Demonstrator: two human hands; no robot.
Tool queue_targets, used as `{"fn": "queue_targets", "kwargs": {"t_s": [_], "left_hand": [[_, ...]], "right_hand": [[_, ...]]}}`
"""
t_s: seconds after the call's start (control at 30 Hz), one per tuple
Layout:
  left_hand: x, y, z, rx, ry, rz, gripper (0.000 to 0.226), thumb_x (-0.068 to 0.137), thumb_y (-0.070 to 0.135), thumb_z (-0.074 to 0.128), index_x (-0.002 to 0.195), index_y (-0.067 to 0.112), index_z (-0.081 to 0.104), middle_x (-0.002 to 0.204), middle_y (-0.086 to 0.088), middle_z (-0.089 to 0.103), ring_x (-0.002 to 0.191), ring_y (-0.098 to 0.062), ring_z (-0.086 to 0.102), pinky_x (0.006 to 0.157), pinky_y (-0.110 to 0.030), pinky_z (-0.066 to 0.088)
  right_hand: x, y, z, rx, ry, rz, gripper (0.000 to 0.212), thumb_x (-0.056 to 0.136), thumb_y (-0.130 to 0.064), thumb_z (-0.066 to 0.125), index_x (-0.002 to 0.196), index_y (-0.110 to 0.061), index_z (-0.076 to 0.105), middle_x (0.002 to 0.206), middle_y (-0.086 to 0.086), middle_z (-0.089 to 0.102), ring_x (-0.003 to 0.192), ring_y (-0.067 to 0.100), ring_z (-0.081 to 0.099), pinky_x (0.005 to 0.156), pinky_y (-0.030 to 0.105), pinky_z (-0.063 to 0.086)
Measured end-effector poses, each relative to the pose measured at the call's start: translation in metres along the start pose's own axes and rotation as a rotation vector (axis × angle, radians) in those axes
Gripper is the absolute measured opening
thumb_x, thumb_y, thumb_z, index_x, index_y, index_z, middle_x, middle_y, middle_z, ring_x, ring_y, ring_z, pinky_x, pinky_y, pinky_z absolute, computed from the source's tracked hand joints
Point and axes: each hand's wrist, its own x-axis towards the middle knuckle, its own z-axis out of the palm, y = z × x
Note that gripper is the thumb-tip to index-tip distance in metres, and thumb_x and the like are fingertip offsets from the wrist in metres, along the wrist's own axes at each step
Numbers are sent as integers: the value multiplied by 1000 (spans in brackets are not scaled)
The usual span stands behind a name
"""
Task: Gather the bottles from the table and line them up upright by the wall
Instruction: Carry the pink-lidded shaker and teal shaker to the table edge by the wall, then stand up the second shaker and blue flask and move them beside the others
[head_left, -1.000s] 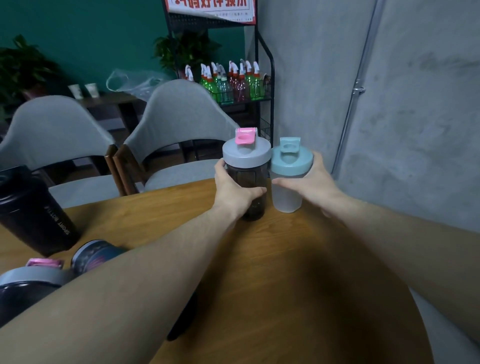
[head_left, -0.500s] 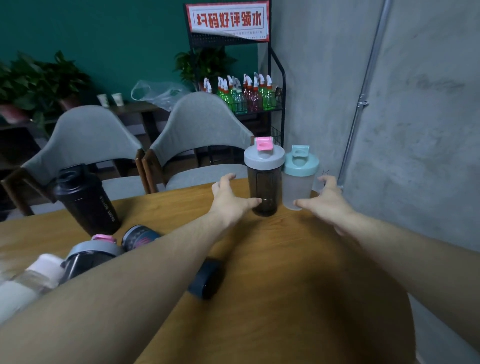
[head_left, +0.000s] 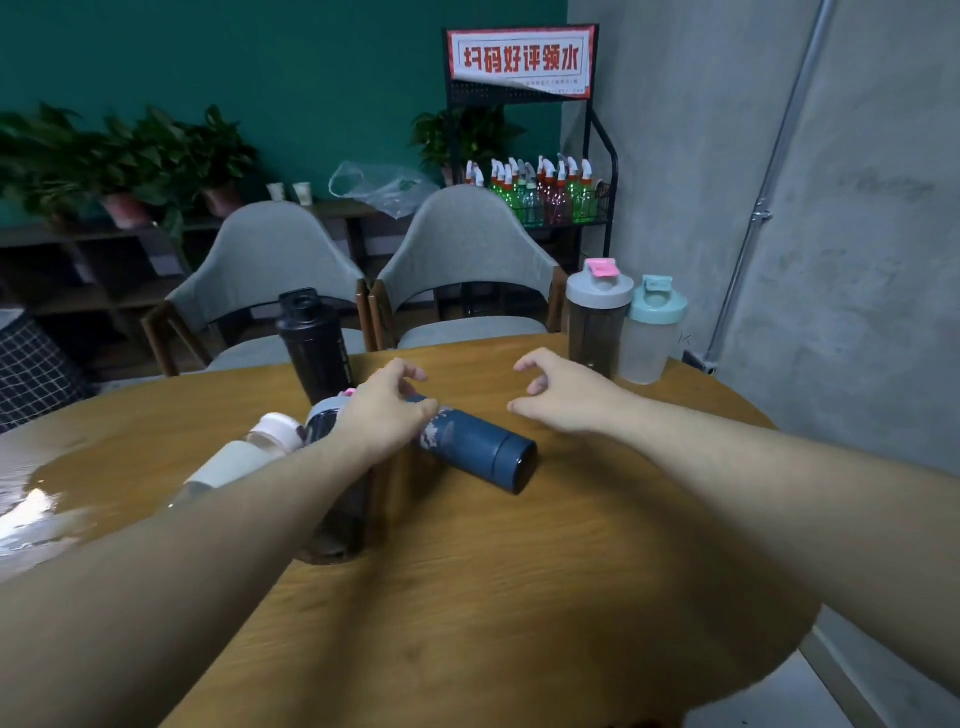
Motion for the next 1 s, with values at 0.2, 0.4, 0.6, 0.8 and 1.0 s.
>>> {"fn": "queue_targets", "kwargs": {"t_s": [0.2,0.4,0.6,0.8,1.0], "left_hand": [[-7,-41,-38,289,39,-196,74,81,54,74,140,20,44,138,-13,46,128,-33,47,96,-43,43],[1,-63,-42,269,-90,-354,99,78,57,76,154,29,18,145,-17,43,127,-37,52,98,-46,47],[12,-78,-38,132,-195,-374,119,77,51,79,159,30,-5,152,-12,45,132,-32,52,107,-42,41],[20,-76,-50,-76,-228,-390,117,74,41,82,159,28,2,142,-10,49,119,-29,57,100,-38,48],[17,-49,-72,-119,-273,-385,91,85,37,72,156,31,15,101,-1,56,85,-18,60,63,-30,47]], "right_hand": [[18,-36,35,-217,-77,-33,61,93,-41,67,148,-27,45,126,2,65,107,19,65,93,40,57],[46,-48,66,-447,-139,-34,75,88,-58,67,150,-24,42,132,3,65,110,22,64,82,34,54],[77,-46,87,-521,-185,71,82,77,-62,77,142,-20,50,127,4,65,108,23,64,83,35,55],[85,-43,78,-515,-275,93,70,76,-51,81,135,-21,56,117,3,64,99,22,62,77,34,52],[74,-27,55,-592,-369,58,85,76,-36,85,147,-22,41,118,1,57,106,23,61,93,40,57]]}}
